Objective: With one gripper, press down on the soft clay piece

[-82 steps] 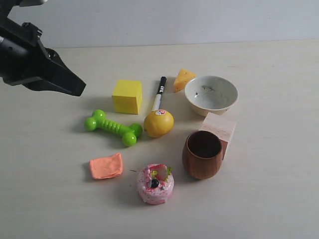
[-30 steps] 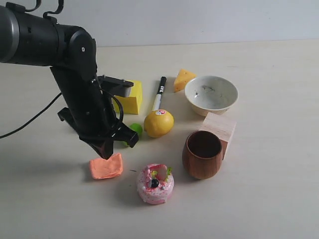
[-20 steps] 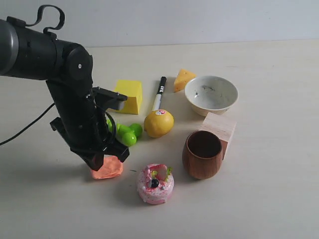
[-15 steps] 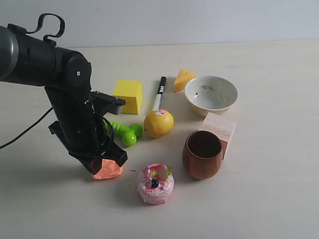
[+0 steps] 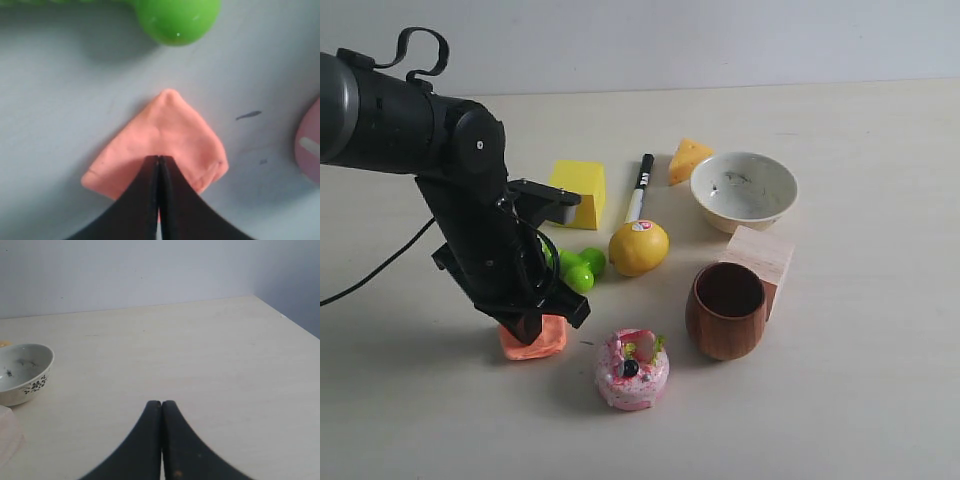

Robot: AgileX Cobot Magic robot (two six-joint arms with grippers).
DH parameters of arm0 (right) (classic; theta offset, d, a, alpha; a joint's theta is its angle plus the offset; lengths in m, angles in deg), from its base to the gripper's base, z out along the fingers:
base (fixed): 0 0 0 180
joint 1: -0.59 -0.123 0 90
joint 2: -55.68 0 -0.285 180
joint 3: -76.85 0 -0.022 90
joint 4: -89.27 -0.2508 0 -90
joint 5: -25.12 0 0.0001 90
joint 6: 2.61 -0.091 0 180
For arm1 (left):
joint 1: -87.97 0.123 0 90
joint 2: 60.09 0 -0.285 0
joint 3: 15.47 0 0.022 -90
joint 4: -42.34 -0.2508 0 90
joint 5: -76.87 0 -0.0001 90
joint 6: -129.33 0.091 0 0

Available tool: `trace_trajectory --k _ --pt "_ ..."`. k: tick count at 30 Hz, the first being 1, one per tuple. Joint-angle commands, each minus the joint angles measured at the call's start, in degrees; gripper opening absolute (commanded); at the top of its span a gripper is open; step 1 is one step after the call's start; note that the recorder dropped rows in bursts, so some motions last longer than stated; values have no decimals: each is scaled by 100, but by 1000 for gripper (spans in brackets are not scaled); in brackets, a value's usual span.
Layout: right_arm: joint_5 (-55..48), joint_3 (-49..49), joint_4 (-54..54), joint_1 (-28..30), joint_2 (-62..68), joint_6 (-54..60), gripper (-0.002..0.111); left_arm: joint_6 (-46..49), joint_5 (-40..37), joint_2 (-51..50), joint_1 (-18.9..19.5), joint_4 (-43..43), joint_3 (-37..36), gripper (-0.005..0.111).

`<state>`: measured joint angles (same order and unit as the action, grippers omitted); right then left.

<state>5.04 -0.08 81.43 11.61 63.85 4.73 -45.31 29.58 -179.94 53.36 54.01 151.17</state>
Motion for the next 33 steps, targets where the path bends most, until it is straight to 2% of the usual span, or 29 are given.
trace_trajectory --k 1,15,33 --pt "65 -29 28 25 -38 14 0 7 68 -58 -30 -70 8 0" --pt "65 -29 28 25 -38 14 0 -16 -22 -617 -30 -118 8 0" --pt "65 -29 28 25 -38 14 0 6 26 -658 -30 -231 8 0"
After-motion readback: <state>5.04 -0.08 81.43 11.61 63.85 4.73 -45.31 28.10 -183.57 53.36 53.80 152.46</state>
